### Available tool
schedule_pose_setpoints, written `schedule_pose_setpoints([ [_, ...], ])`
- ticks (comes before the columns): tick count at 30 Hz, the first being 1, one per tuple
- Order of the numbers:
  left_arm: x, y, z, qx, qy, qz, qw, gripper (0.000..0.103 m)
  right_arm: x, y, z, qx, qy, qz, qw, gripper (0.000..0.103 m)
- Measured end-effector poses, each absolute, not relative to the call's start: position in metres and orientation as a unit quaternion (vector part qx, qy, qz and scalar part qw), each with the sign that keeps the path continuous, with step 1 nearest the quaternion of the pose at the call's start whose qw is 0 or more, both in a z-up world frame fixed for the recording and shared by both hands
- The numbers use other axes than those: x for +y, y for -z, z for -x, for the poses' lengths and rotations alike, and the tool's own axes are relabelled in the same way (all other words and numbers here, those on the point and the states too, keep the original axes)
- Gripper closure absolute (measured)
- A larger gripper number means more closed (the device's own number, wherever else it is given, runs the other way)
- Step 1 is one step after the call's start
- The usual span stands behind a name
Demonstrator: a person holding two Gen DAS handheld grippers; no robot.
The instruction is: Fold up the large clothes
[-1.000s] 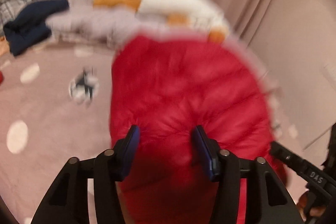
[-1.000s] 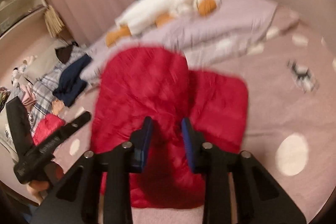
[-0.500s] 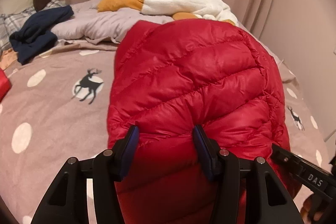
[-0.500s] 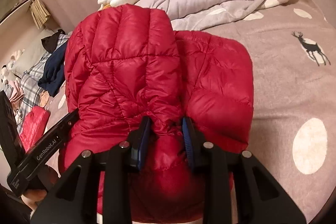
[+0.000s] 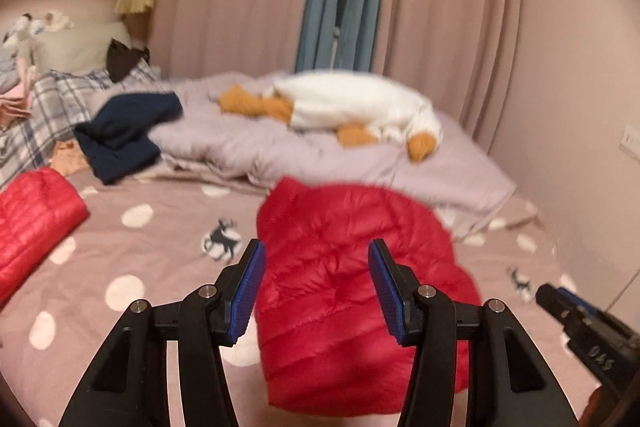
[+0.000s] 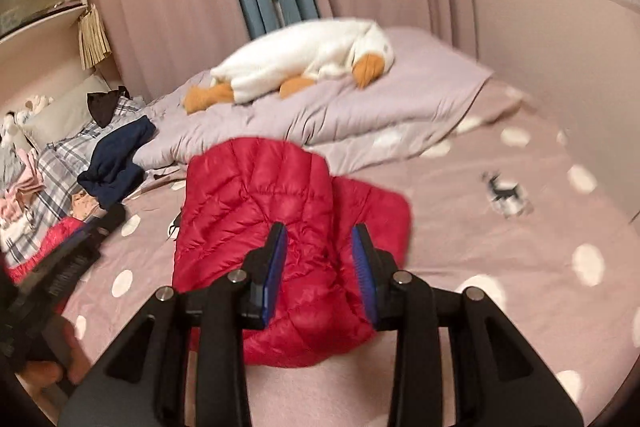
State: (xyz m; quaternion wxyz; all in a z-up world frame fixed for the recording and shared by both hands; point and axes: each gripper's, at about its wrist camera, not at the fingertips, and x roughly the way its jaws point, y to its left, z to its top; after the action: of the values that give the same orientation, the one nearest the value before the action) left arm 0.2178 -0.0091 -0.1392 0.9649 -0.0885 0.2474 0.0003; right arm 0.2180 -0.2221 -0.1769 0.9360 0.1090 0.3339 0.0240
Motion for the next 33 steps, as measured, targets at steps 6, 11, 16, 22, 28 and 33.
schedule_pose_setpoints([
  [6,0.002,0.105,-0.167,0.205,-0.019,0.085,0.975,0.050,-0.226,0.143,-0.174,0.290,-0.035,-0.103,0.951,0.068],
  [11,0.010,0.098,-0.143,0.189,-0.004,0.108,0.976,0.050,-0.224,0.125,-0.139,0.259,-0.038,-0.087,0.961,0.063],
  [16,0.006,0.092,-0.126,0.162,0.004,0.090,0.983,0.050,-0.224,0.116,-0.117,0.235,-0.051,-0.082,0.967,0.057],
  [22,0.004,0.095,-0.126,0.176,-0.003,0.084,0.981,0.038,-0.230,0.112,-0.105,0.213,-0.047,-0.089,0.972,0.048],
  [28,0.014,0.095,-0.120,0.168,0.031,0.136,0.976,0.001,-0.238,0.113,-0.103,0.215,-0.038,-0.120,0.968,0.001],
  [33,0.003,0.098,-0.121,0.193,0.022,0.093,0.976,0.001,-0.242,0.113,-0.097,0.212,-0.028,-0.137,0.967,0.000],
])
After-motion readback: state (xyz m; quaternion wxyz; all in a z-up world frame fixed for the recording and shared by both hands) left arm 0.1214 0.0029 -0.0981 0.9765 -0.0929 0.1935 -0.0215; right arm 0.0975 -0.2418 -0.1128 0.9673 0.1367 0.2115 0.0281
